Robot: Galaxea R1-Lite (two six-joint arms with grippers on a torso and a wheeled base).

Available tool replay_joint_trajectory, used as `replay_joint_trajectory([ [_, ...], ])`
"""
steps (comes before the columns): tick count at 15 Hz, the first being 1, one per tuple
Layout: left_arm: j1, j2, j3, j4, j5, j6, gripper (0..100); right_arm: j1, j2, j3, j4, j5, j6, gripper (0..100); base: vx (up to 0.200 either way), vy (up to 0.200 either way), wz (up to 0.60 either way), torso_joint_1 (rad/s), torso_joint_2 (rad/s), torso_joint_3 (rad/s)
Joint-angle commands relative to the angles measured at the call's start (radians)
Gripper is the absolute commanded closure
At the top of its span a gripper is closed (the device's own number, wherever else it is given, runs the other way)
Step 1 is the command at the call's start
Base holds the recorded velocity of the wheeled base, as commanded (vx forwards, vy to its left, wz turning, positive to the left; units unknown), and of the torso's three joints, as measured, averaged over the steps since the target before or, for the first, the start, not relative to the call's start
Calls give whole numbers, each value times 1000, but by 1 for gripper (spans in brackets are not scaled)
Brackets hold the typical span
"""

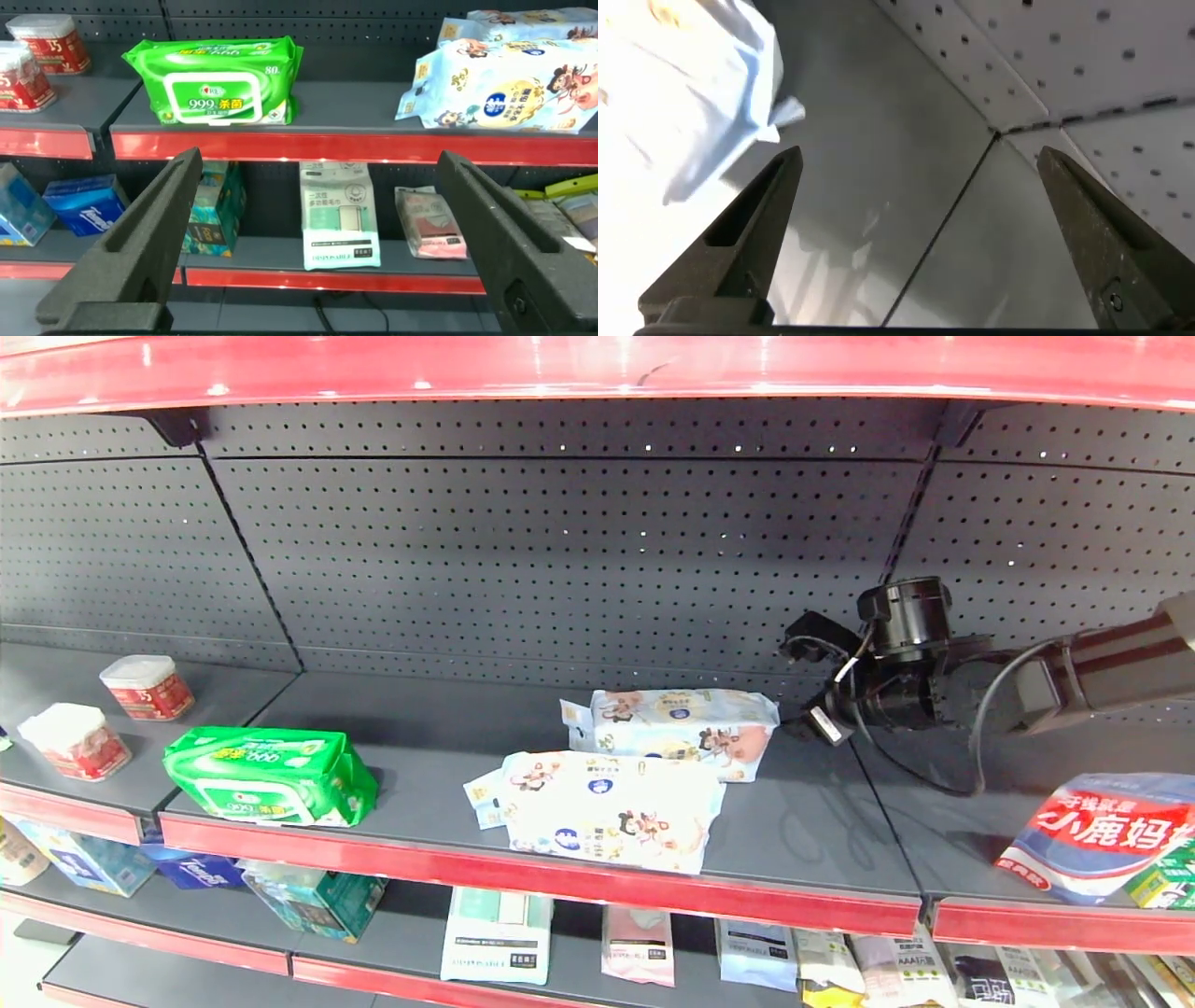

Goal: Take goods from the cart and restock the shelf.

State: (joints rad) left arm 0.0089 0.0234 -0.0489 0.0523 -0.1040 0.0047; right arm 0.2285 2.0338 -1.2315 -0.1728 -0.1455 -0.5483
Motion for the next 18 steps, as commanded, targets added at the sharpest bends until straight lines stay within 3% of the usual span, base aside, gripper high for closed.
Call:
replay_joint_trajectory([
  [1, 0, 0, 0, 0, 0, 0, 0, 25, 6, -14, -1, 6, 24, 0, 0, 0, 0, 0, 0, 0],
  [3, 0, 0, 0, 0, 0, 0, 0, 57, 17, -26, 1, 4, 77, 0, 0, 0, 0, 0, 0, 0],
  [18, 0, 1, 0, 0, 0, -2, 0, 103, 14, -34, 2, 32, 79, 0, 0, 0, 0, 0, 0, 0],
])
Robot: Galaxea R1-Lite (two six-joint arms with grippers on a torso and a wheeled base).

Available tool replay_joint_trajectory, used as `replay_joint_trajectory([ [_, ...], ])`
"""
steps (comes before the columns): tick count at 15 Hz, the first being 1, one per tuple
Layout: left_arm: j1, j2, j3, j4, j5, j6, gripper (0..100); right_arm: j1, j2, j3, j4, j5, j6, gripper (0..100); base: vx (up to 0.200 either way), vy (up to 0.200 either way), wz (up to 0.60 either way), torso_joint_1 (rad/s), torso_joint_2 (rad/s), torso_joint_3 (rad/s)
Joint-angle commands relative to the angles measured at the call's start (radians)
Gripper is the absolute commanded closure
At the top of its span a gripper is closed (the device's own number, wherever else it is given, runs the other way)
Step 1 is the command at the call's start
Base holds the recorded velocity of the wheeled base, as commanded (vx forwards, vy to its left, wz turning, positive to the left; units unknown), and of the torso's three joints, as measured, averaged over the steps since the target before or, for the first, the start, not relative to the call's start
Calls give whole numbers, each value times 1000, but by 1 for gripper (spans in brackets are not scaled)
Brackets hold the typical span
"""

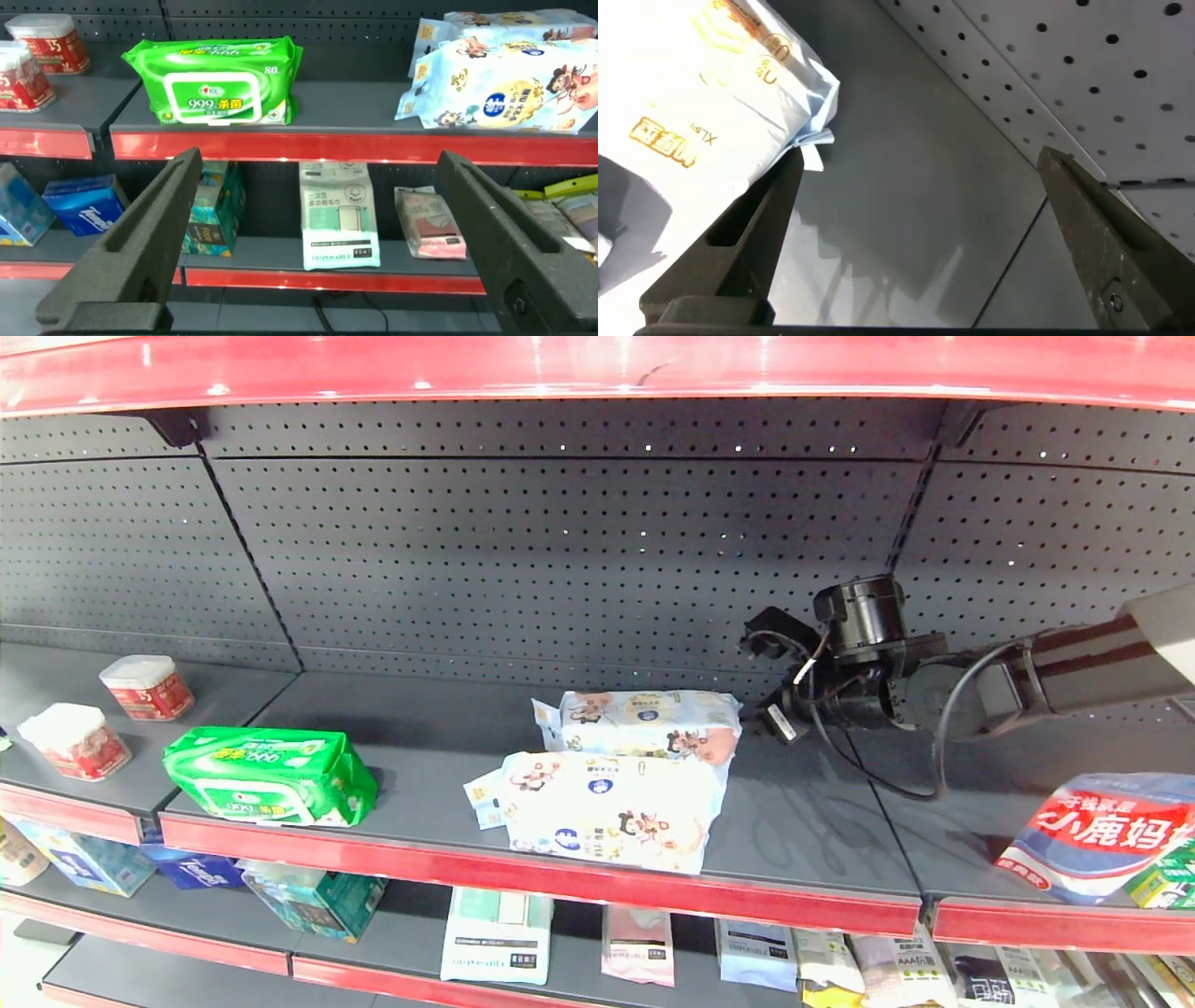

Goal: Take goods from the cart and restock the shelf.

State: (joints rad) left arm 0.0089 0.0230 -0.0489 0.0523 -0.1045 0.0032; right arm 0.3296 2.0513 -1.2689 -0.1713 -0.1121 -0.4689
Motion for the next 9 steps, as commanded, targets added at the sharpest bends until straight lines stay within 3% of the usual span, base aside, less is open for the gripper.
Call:
replay_joint_trajectory([
  [1, 0, 2, 0, 0, 0, 1, 0, 2, -5, 8, 1, 9, 0, 0, 0, 0, 0, 0, 0, 0],
  [9, 0, 2, 0, 0, 0, 0, 0, 9, -6, 10, 1, 34, -8, 0, 0, 0, 0, 0, 0, 0],
])
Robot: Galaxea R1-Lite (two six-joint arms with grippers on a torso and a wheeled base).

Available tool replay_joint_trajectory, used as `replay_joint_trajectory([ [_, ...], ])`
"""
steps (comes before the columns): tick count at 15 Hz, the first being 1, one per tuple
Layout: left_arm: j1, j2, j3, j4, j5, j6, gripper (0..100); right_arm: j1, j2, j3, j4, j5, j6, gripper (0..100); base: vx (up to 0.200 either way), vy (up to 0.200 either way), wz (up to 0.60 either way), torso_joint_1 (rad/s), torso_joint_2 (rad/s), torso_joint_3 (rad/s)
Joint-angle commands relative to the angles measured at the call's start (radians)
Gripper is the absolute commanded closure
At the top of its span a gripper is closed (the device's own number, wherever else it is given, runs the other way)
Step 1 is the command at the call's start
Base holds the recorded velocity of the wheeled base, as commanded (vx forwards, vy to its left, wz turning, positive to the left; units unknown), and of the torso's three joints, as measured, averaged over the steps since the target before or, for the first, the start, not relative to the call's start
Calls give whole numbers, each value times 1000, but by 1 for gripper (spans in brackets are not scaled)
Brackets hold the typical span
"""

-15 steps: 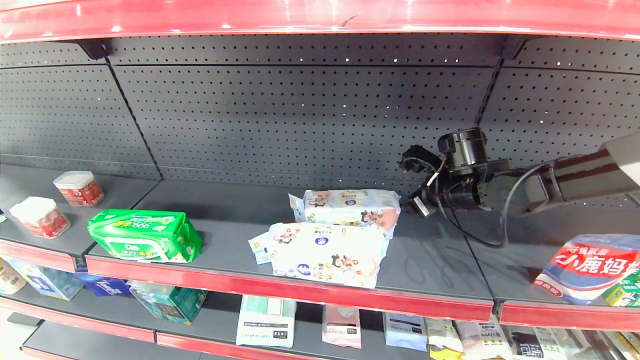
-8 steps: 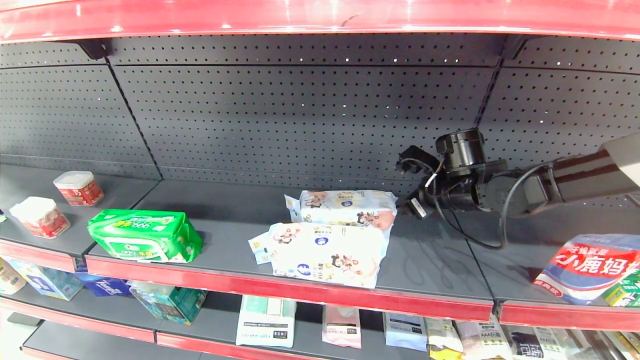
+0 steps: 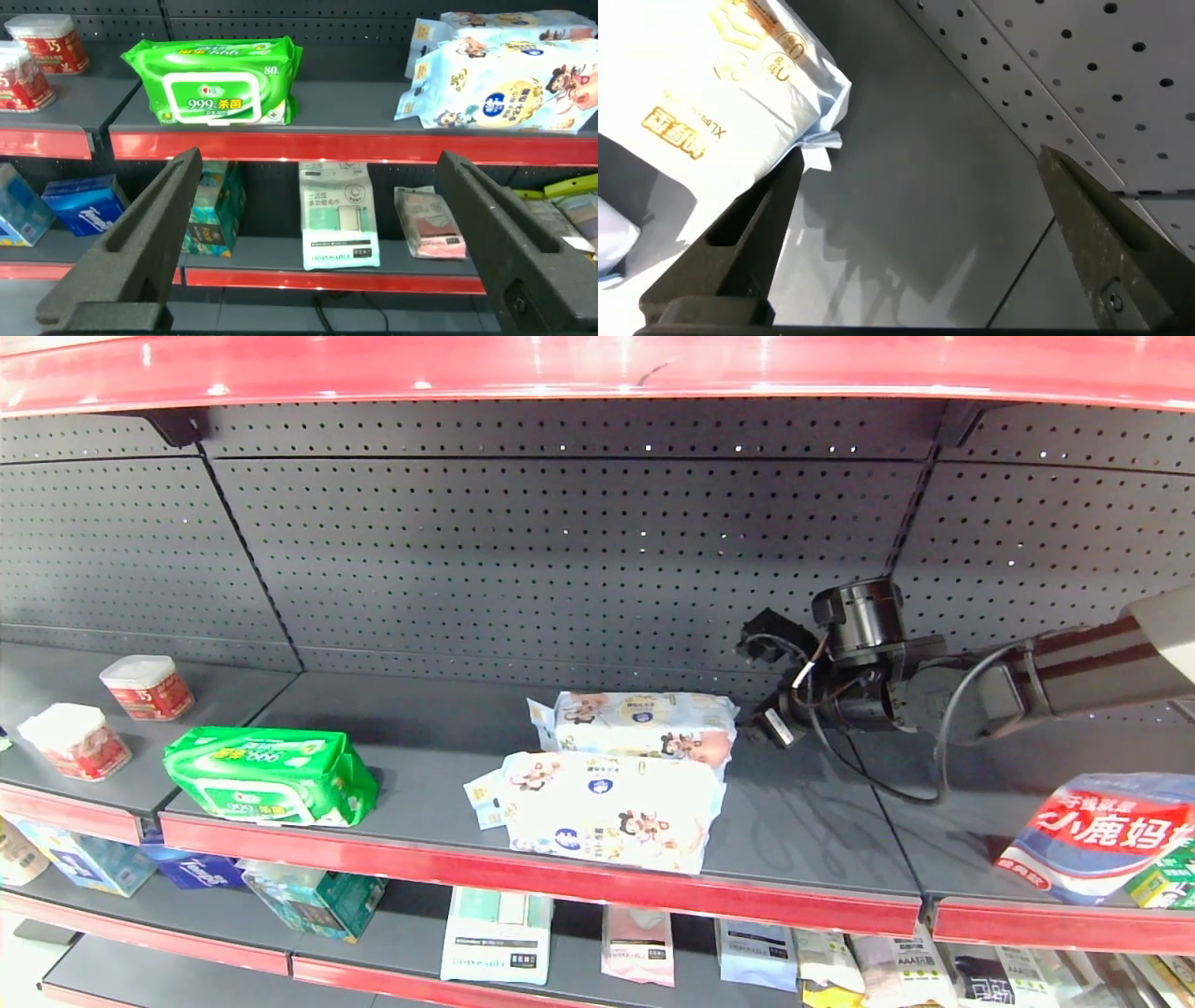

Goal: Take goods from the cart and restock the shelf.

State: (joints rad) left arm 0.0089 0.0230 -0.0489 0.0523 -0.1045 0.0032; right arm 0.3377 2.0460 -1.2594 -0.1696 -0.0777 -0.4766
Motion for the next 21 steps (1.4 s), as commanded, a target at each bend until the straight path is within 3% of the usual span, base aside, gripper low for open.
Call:
replay_joint_trajectory([
  [1, 0, 2, 0, 0, 0, 0, 0, 7, -1, -2, -1, -1, 1, 0, 0, 0, 0, 0, 0, 0],
  [21, 0, 0, 0, 0, 0, 0, 0, 27, -10, -5, -2, 26, 10, 0, 0, 0, 0, 0, 0, 0],
])
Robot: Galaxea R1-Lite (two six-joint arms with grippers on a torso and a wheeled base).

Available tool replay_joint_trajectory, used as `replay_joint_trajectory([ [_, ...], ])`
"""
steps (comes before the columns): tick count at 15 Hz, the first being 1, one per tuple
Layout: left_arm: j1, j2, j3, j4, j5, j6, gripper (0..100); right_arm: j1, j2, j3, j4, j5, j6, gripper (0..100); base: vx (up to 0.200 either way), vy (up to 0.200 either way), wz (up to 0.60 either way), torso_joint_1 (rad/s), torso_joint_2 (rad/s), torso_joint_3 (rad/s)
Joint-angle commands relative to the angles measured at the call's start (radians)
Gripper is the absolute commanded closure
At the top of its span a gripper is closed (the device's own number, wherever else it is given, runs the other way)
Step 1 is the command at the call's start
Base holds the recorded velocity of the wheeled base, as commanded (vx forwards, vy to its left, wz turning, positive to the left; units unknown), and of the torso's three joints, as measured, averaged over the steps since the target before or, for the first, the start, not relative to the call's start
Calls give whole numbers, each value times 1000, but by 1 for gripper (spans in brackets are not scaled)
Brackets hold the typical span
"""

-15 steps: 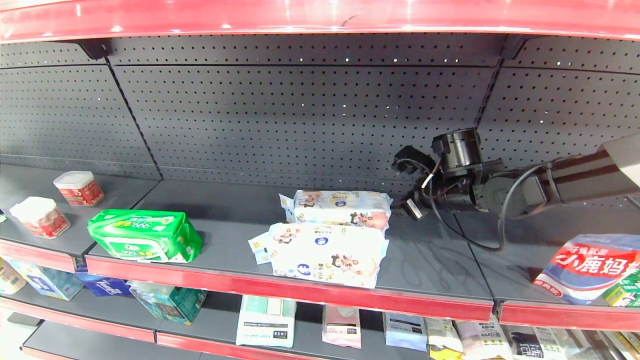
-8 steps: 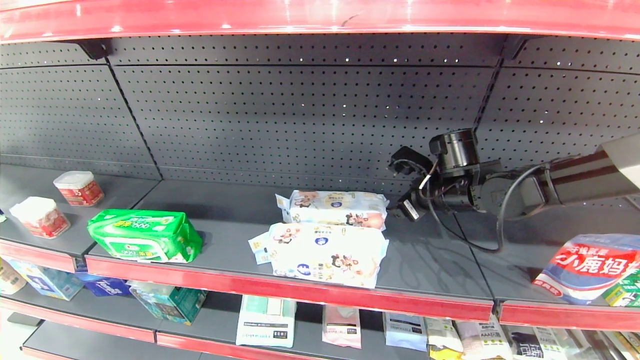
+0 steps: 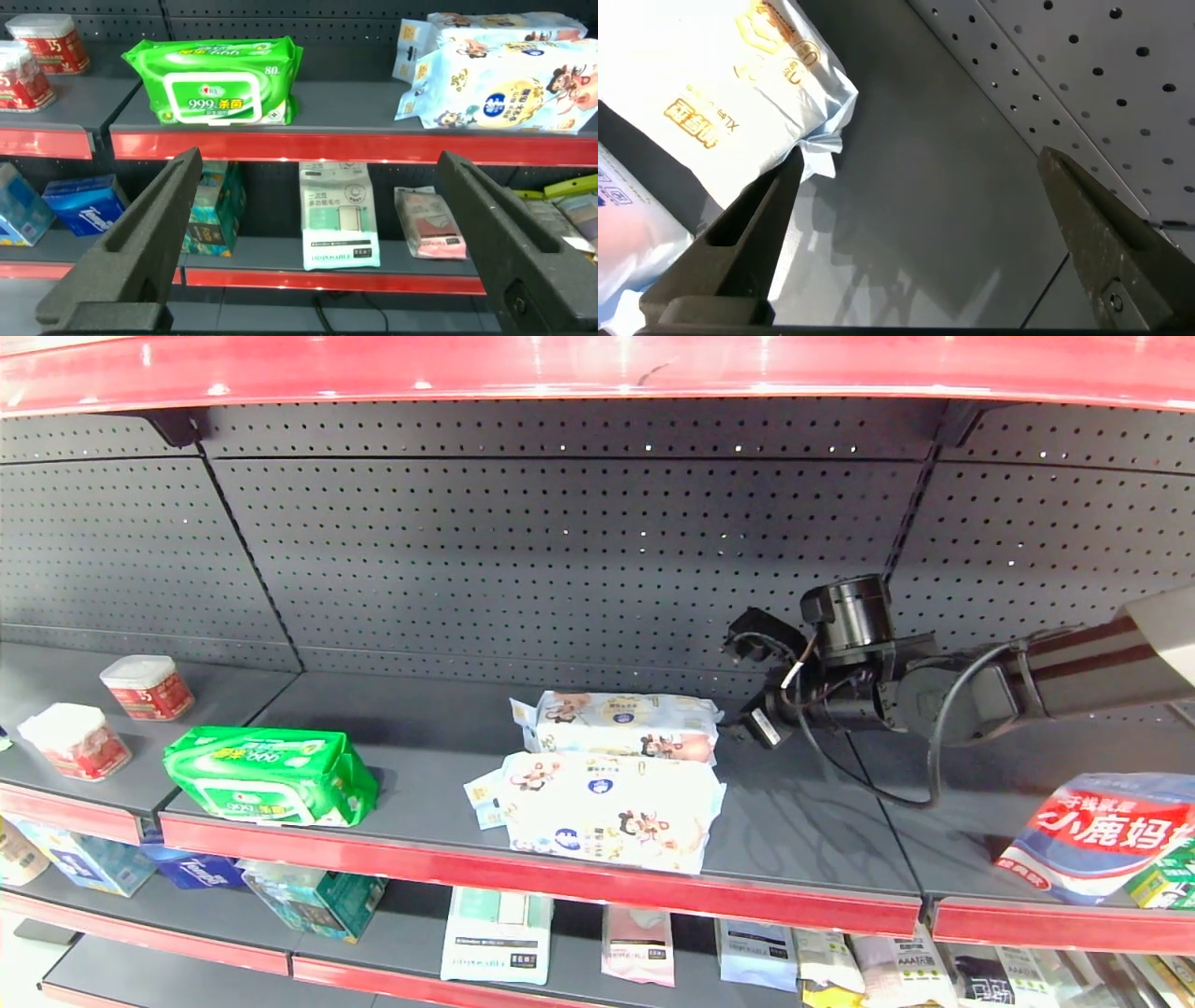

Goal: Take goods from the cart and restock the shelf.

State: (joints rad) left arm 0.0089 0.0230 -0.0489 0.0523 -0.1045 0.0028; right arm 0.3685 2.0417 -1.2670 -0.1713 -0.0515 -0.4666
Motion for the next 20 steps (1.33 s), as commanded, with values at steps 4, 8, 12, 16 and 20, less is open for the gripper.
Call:
replay_joint_trajectory([
  [4, 0, 0, 0, 0, 0, 0, 0, -34, -60, 44, -1, -54, 14, 0, 0, 0, 0, 0, 0, 0],
  [8, 0, 0, 0, 0, 0, 0, 0, -31, -144, 110, -14, -117, 117, 0, 0, 0, 0, 0, 0, 0],
  [12, 0, 2, 0, 0, -11, 0, 0, -2, -192, 282, -286, -229, 174, 0, 0, 0, 0, 0, 0, 0],
  [16, 0, 8, 0, 0, -31, 0, 0, 17, -302, 434, -378, -251, 181, 0, 0, 0, 0, 0, 0, 0],
  [20, 0, 8, -2, 1, -44, 0, 0, 55, -465, 460, -376, -321, 273, 0, 0, 0, 0, 0, 0, 0],
])
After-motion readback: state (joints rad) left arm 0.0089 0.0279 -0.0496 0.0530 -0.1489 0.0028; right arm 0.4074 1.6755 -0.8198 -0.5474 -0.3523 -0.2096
